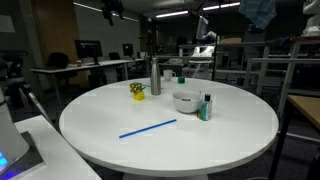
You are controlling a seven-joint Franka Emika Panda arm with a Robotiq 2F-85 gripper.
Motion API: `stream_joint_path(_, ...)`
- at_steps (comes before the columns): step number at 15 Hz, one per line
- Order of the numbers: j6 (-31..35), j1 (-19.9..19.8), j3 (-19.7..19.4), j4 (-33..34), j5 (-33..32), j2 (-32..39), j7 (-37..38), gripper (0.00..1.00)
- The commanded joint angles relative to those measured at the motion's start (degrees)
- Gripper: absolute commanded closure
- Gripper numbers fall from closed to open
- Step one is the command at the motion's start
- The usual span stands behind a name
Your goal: Put the rubik's cube on the top of the yellow block
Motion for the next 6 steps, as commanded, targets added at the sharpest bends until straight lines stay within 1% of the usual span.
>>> stream_joint_path(1, -0.2, -0.94, 1.09, -0.05, 0.3, -1.27, -0.08, 0.0)
stream_joint_path(3, -0.25, -0.98, 1.28, -0.73, 0.36, -2.85, -0.06, 0.0)
stream_joint_path(6, -0.24, -1.02, 1.27, -1.36, 0.36, -2.99, -0.05, 0.0)
